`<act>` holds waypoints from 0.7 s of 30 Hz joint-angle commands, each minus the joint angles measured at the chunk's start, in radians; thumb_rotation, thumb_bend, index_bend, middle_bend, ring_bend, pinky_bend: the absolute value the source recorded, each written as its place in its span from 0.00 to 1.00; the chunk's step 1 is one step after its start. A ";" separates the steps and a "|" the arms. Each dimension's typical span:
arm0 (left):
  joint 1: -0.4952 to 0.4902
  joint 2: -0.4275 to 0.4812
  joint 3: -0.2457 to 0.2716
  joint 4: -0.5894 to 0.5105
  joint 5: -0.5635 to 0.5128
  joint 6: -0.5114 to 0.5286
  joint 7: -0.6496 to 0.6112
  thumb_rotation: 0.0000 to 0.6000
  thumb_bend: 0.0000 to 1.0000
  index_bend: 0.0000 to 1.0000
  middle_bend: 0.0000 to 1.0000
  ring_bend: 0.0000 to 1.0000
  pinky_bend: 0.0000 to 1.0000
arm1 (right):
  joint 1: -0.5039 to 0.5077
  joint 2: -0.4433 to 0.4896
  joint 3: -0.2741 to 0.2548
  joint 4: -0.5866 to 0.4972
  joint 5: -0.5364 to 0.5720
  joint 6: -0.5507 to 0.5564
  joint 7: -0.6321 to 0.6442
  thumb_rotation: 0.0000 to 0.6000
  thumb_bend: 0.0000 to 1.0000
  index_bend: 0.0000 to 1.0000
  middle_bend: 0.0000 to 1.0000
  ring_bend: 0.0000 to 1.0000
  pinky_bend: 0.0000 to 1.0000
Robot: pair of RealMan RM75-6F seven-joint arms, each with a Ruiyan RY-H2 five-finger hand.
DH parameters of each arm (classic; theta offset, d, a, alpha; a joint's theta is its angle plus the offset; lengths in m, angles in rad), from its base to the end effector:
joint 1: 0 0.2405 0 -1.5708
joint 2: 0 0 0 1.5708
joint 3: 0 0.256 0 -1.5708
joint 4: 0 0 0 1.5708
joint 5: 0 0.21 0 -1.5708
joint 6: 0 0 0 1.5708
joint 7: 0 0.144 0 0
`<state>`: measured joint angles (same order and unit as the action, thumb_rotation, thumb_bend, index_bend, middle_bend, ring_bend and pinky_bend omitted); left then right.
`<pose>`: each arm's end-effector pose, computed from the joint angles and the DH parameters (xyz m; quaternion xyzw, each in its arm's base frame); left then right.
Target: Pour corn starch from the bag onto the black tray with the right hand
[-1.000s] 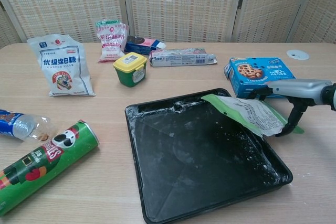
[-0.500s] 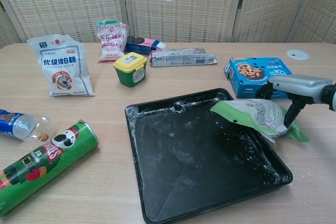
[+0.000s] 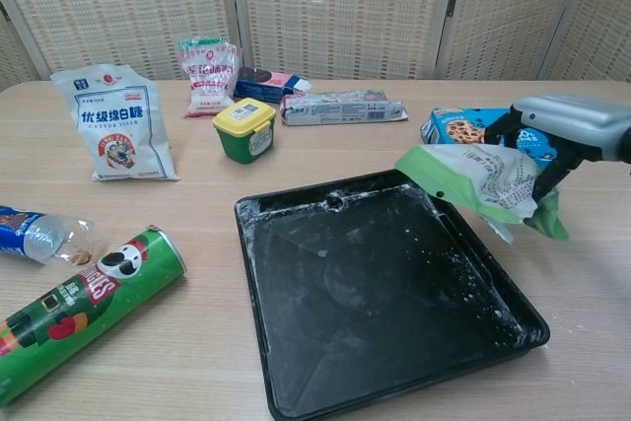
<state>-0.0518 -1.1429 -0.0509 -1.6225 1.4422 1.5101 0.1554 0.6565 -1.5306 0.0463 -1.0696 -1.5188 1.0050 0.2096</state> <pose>-0.3189 0.1703 0.1569 -0.5885 -0.3679 -0.3387 0.6353 -0.2429 -0.3548 0.0138 0.7563 -0.3559 0.3738 0.4020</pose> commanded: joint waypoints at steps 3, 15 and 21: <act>0.003 -0.001 0.001 0.005 0.007 0.007 -0.009 1.00 0.29 0.17 0.12 0.13 0.00 | 0.026 0.046 0.045 -0.139 -0.012 0.054 -0.290 1.00 0.18 0.67 0.50 0.49 0.24; 0.012 -0.007 0.004 0.032 0.006 0.012 -0.040 1.00 0.29 0.17 0.12 0.13 0.00 | 0.075 -0.021 0.092 -0.216 -0.015 0.088 -0.703 1.00 0.19 0.67 0.50 0.54 0.26; 0.016 -0.009 0.005 0.036 0.006 0.015 -0.047 1.00 0.29 0.17 0.12 0.13 0.00 | 0.093 -0.050 0.091 -0.202 -0.040 0.106 -0.842 1.00 0.18 0.67 0.50 0.54 0.26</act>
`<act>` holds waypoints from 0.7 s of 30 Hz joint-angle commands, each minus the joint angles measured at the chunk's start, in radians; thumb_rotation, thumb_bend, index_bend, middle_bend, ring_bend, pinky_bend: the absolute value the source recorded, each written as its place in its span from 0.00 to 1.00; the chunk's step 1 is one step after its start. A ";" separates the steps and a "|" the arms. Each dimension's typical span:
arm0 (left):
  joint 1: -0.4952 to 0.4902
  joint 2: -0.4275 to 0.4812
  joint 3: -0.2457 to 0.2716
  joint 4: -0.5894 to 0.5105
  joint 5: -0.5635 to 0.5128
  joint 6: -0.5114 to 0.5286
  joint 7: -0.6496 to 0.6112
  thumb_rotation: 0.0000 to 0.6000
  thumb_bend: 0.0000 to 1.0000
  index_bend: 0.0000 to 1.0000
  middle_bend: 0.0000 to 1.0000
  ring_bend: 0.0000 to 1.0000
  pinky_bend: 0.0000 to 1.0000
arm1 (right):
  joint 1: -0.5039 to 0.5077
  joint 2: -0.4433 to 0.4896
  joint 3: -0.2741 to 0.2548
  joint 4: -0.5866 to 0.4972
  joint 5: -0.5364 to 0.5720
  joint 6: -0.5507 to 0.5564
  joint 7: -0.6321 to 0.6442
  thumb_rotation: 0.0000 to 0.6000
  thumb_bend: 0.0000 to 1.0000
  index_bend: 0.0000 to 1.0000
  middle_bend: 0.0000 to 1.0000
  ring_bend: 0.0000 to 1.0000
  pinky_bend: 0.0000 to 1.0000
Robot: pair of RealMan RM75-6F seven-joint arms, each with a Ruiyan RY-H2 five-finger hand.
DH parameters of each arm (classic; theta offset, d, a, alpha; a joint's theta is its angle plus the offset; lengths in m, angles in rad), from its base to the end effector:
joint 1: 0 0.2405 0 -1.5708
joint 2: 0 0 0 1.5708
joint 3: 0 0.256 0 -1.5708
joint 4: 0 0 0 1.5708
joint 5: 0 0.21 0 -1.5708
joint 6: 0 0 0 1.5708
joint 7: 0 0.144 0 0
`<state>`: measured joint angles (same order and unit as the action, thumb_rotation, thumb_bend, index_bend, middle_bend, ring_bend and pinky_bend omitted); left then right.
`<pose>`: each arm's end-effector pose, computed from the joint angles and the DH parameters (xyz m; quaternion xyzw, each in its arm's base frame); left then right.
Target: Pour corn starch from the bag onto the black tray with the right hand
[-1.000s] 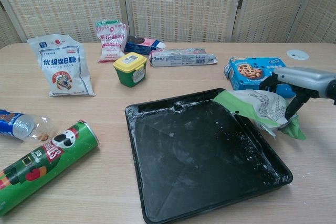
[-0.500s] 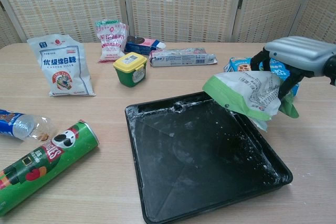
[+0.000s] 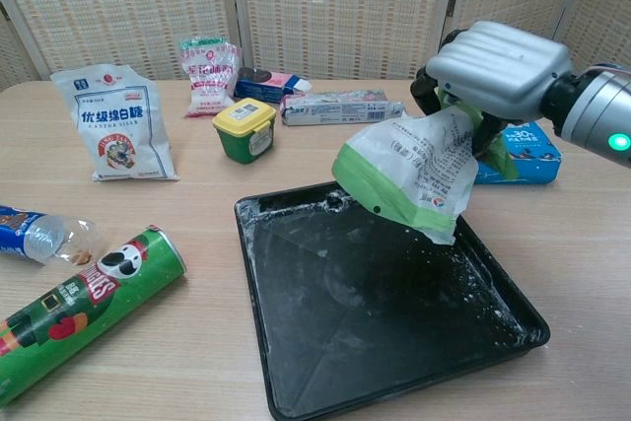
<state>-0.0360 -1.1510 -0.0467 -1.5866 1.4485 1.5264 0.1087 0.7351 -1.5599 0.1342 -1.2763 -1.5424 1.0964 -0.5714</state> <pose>-0.3264 0.1646 0.1591 -0.5802 -0.3724 -0.3445 0.6372 -0.1451 -0.3497 0.0009 0.8064 -0.0481 0.3452 0.4777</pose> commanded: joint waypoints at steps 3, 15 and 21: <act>0.000 -0.003 0.002 0.001 0.000 -0.004 0.001 1.00 0.29 0.17 0.12 0.13 0.00 | 0.022 -0.031 -0.001 0.009 -0.028 0.018 -0.105 1.00 0.18 0.67 0.50 0.54 0.26; -0.005 -0.004 0.000 0.002 0.000 -0.012 0.005 1.00 0.29 0.17 0.12 0.13 0.00 | 0.037 -0.071 -0.008 0.054 -0.064 0.043 -0.215 1.00 0.18 0.68 0.51 0.55 0.26; -0.007 -0.006 0.000 0.002 -0.006 -0.021 0.008 1.00 0.29 0.17 0.12 0.13 0.00 | 0.036 -0.093 -0.008 0.083 -0.077 0.067 -0.280 1.00 0.18 0.69 0.52 0.56 0.25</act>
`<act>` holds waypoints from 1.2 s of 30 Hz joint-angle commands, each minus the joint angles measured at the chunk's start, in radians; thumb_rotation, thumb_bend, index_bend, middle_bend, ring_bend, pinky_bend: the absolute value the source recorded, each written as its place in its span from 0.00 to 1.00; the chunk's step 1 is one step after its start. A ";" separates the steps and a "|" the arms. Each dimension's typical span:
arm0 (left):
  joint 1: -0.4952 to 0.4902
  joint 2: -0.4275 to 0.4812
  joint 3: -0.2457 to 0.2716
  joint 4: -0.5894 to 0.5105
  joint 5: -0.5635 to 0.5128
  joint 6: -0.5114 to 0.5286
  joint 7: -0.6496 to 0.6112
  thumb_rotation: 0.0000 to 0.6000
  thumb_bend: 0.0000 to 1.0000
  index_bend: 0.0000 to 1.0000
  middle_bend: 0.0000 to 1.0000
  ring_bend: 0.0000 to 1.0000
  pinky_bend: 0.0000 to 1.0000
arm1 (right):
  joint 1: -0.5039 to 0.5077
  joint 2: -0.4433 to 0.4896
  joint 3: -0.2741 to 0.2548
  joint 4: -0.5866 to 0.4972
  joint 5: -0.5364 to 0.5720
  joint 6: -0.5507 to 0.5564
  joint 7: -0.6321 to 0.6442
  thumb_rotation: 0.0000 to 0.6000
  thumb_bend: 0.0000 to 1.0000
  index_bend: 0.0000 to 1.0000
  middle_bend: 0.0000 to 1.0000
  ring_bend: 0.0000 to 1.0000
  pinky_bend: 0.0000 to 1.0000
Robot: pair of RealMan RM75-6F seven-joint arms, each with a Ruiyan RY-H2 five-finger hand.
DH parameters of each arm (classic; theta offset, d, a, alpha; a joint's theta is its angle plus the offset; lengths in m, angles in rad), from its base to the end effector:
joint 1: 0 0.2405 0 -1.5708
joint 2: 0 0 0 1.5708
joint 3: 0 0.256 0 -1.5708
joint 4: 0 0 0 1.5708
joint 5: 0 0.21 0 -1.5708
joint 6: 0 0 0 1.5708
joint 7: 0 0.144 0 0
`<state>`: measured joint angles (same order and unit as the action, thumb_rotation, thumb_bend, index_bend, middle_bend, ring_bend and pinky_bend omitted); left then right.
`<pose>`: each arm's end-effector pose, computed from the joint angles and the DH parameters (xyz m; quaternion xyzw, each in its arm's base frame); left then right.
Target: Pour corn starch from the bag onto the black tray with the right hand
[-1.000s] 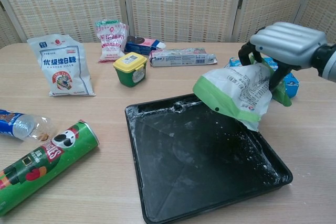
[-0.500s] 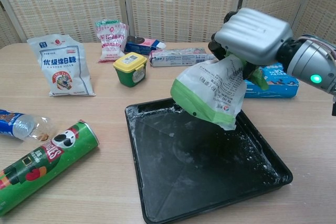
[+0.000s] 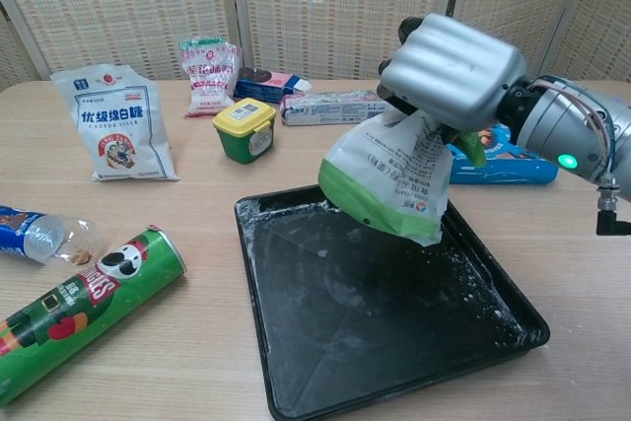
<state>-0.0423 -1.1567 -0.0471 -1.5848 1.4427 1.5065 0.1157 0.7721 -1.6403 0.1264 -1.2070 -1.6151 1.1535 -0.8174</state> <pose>-0.3271 0.1667 0.1551 -0.5842 -0.3769 -0.3390 0.6338 -0.1224 -0.3458 -0.0172 0.7949 0.0949 0.3196 0.5070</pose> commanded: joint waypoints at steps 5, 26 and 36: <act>-0.001 -0.002 0.000 0.002 0.001 -0.001 0.000 1.00 0.29 0.17 0.12 0.13 0.00 | -0.010 -0.037 -0.001 0.031 0.010 0.009 -0.089 1.00 0.18 0.70 0.52 0.58 0.24; -0.008 0.001 0.000 -0.009 -0.006 -0.017 0.014 1.00 0.29 0.17 0.12 0.13 0.00 | -0.070 0.089 0.141 -0.174 0.449 -0.332 0.562 1.00 0.18 0.71 0.52 0.63 0.24; -0.019 0.005 -0.001 -0.031 -0.002 -0.026 0.039 1.00 0.29 0.17 0.12 0.13 0.00 | -0.102 0.146 0.159 -0.160 0.499 -0.480 0.968 1.00 0.18 0.72 0.52 0.62 0.24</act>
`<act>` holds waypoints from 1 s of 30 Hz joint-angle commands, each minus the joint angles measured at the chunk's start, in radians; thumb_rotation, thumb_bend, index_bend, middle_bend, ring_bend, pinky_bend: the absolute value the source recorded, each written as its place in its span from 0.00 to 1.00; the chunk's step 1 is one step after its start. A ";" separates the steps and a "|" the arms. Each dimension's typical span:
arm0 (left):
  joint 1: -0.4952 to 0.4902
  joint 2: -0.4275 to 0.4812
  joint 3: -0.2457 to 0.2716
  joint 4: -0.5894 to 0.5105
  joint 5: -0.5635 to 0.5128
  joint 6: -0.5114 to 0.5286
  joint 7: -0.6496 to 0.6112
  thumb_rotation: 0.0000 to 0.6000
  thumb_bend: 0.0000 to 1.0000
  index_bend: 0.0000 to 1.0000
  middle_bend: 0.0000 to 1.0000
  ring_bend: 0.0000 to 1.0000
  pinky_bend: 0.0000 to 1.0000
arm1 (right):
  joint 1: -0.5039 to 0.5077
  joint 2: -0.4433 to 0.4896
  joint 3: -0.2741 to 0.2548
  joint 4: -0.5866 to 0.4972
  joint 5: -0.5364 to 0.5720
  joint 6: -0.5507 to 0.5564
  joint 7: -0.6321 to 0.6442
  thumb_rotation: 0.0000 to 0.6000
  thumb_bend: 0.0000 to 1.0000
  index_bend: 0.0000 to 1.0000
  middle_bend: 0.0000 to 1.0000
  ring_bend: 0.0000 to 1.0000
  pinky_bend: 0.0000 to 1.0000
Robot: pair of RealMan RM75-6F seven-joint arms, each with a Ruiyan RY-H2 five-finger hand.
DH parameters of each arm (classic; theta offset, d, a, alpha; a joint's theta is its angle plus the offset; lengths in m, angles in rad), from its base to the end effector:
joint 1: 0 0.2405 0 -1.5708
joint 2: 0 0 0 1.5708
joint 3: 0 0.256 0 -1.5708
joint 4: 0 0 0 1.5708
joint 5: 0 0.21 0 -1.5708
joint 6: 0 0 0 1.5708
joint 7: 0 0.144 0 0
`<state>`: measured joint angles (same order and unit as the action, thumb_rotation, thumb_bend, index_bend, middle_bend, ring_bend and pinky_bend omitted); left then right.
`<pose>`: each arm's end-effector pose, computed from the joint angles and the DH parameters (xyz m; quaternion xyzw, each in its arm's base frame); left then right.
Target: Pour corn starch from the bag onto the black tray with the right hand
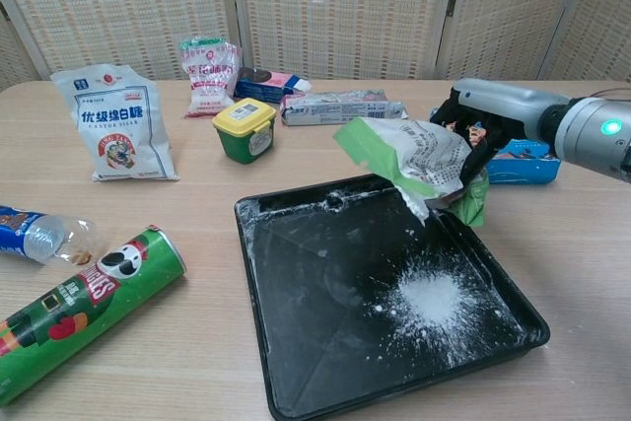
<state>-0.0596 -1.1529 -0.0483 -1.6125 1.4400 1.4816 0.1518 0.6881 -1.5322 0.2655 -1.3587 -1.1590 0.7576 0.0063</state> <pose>-0.3207 0.1722 0.1505 -0.5952 -0.3762 -0.3334 0.6270 -0.1811 -0.3638 -0.0103 0.6842 -0.5057 0.3810 0.3620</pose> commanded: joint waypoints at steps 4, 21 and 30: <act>-0.005 0.001 0.000 -0.012 0.000 -0.005 0.011 1.00 0.29 0.17 0.12 0.13 0.00 | -0.016 0.070 0.030 -0.023 0.072 -0.174 0.263 1.00 0.18 0.72 0.52 0.62 0.25; -0.003 0.001 0.006 -0.007 -0.002 -0.005 -0.001 1.00 0.29 0.17 0.12 0.13 0.00 | 0.032 0.103 0.044 -0.088 0.166 -0.308 0.410 1.00 0.18 0.70 0.52 0.61 0.25; -0.001 0.001 0.006 -0.001 -0.001 -0.002 -0.011 1.00 0.29 0.17 0.12 0.13 0.00 | 0.017 0.143 0.068 -0.131 0.216 -0.388 0.513 1.00 0.18 0.69 0.51 0.59 0.25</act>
<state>-0.0612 -1.1521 -0.0423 -1.6135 1.4390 1.4791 0.1418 0.7170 -1.4120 0.3137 -1.4721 -0.9573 0.4103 0.4712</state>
